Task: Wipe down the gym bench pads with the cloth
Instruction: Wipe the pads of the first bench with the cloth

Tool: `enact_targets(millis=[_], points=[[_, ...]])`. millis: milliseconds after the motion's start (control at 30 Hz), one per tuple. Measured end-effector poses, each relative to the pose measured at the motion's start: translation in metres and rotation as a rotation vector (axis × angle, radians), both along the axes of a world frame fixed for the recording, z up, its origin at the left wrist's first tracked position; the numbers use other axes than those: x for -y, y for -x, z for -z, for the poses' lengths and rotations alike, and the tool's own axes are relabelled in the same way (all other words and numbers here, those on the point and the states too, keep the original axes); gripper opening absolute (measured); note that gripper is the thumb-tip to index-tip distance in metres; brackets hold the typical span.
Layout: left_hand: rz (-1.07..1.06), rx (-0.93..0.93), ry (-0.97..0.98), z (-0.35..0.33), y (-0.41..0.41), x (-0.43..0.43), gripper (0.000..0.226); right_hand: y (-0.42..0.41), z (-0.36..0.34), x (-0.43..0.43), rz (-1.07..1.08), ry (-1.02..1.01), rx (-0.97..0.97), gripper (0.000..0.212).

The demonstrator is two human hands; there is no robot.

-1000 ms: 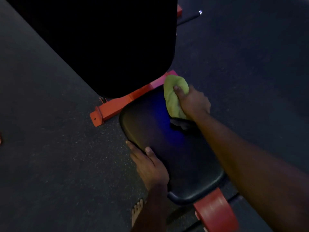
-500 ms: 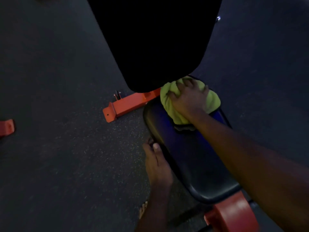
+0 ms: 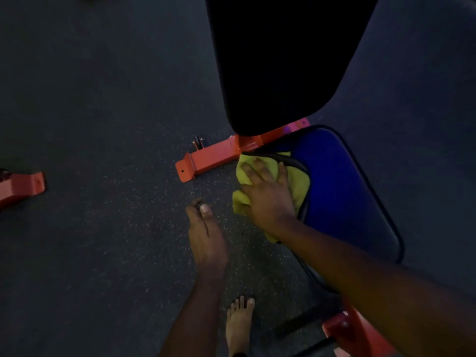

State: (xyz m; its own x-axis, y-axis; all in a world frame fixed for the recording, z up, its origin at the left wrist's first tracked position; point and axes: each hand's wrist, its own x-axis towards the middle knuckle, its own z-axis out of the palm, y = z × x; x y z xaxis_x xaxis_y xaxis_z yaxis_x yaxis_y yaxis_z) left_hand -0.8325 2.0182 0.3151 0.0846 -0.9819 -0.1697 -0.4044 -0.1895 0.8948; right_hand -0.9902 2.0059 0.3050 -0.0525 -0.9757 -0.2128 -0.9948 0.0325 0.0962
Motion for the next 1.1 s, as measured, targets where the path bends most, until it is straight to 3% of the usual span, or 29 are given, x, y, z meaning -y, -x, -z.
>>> enact_targets(millis=[133, 267, 367, 500, 567, 800, 933, 1100], points=[[0.046, -0.008, -0.013, 0.007, -0.005, -0.002, 0.052, 0.008, 0.004, 0.014, 0.096, 0.053, 0.071, 0.059], [0.058, -0.026, -0.034, 0.012, -0.001, -0.014, 0.06, 0.0, 0.005, 0.037, 0.183, 0.081, 0.098, 0.054], [0.061, -0.071, -0.072, 0.006, 0.01, -0.025, 0.065, -0.001, 0.003, -0.035, 0.242, 0.143, 0.144, 0.06], [0.123, -0.088, -0.131, -0.005, 0.027, -0.033, 0.069, -0.006, -0.002, -0.178, 0.376, 0.132, 0.144, 0.085], [0.144, -0.106, -0.137, -0.006, 0.033, -0.035, 0.073, -0.007, 0.002, -0.203, 0.445, 0.12, 0.124, 0.09], [0.115, -0.079, -0.063, 0.004, 0.045, -0.047, 0.06, -0.001, 0.009, -0.077, 0.462, 0.171, 0.2, 0.076], [0.143, -0.09, -0.103, -0.006, 0.054, -0.062, 0.059, -0.004, 0.006, -0.132, 0.411, 0.218, 0.182, 0.077], [0.296, -0.018, -0.227, -0.006, 0.077, -0.074, 0.067, 0.022, 0.007, -0.206, 0.634, 0.25, 0.226, 0.068]])
